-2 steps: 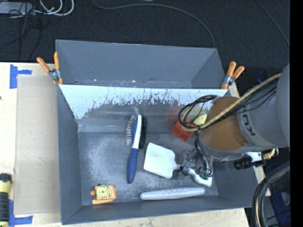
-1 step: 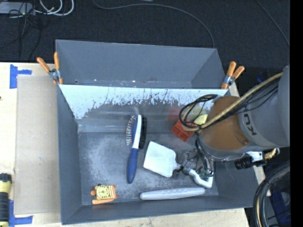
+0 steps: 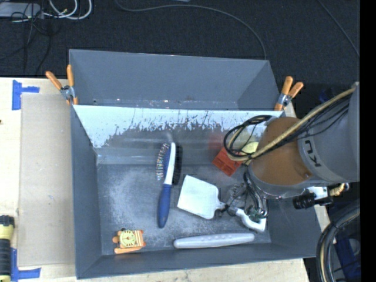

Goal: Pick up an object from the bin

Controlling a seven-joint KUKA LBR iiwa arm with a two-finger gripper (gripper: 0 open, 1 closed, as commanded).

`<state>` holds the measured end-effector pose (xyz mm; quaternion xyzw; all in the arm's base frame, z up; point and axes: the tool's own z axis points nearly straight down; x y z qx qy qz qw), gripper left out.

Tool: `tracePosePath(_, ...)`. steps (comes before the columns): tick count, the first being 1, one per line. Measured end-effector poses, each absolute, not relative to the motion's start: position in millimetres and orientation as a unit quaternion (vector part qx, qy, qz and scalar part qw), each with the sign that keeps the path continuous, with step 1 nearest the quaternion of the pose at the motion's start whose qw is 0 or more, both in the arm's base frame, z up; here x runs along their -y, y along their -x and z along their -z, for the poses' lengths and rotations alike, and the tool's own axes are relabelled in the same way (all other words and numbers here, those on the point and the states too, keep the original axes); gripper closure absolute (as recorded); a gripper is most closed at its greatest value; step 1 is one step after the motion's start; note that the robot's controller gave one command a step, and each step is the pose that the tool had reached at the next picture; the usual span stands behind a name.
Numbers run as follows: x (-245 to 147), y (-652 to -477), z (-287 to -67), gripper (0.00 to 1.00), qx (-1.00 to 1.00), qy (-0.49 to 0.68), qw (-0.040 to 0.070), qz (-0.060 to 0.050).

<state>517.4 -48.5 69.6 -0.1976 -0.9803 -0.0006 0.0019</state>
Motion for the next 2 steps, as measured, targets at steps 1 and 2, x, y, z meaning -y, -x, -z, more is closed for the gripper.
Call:
tracePosePath(1,48.4,-516.1,-79.2,1.00,0.980,0.197,0.004,0.000)
tracePosePath(2,48.5,-516.5,-98.0,1.00,0.980,0.197,0.003,0.001)
